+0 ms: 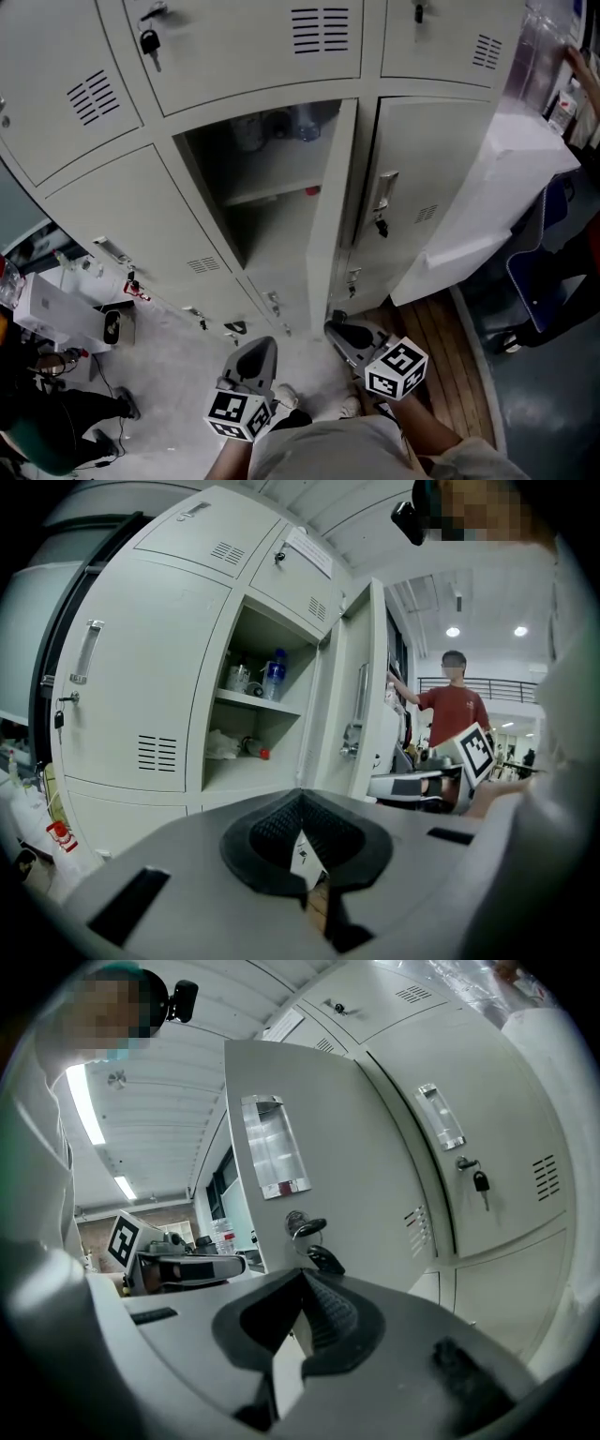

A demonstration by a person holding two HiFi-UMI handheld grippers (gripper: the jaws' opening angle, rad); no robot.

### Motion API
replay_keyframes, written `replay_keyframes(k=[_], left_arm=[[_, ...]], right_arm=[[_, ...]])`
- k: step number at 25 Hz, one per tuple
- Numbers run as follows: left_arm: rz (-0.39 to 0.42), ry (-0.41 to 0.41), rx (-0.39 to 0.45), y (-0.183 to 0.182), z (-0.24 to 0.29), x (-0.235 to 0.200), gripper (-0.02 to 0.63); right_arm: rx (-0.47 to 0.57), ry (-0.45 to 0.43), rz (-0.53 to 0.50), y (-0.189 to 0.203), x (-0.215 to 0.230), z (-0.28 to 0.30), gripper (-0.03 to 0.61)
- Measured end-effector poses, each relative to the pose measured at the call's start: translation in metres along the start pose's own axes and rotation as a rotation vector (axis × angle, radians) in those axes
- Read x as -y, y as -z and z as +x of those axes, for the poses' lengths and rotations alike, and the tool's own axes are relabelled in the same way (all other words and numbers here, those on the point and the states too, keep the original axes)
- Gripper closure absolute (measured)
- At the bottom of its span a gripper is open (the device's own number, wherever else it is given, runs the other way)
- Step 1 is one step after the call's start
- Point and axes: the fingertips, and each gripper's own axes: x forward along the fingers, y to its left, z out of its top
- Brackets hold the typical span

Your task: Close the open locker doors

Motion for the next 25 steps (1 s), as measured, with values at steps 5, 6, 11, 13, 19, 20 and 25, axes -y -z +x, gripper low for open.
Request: replay_keyframes(k=[5,6,11,13,19,20,25], left_arm=[[0.001,0.011,0.003,-0.003,-0.001,-0.020,0.598],[0.001,0.013,0.004,-0.004,-0.001,-0.024,0.598],[0.004,0.022,0.006,-0.009,-0.003,-0.045,0.598],[0.004,0.026,0.006,-0.010,-0.003,-0.053,0.598],[0.004,0.040,0.005,-0.013,-0.004,-0.076,0.598],[0.005,0.041,0.004,-0.013,-0.004,-0.079,0.598],[0.008,0.048,0.000,-0.013,-0.005,-0.096,0.598]], right_arm=[[0.003,0.001,0.001,-0.002,-0.008,0.022,0.551],[0.004,0.002,0.001,-0.002,-0.010,0.026,0.551],[0.011,0.008,0.001,-0.006,-0.016,0.048,0.551],[0.013,0.011,0.003,-0.007,-0.018,0.056,0.551],[0.016,0.025,0.002,-0.011,-0.021,0.079,0.551],[0.016,0.028,0.002,-0.011,-0.021,0.082,0.551],[0.018,0.040,0.001,-0.014,-0.021,0.098,0.551]])
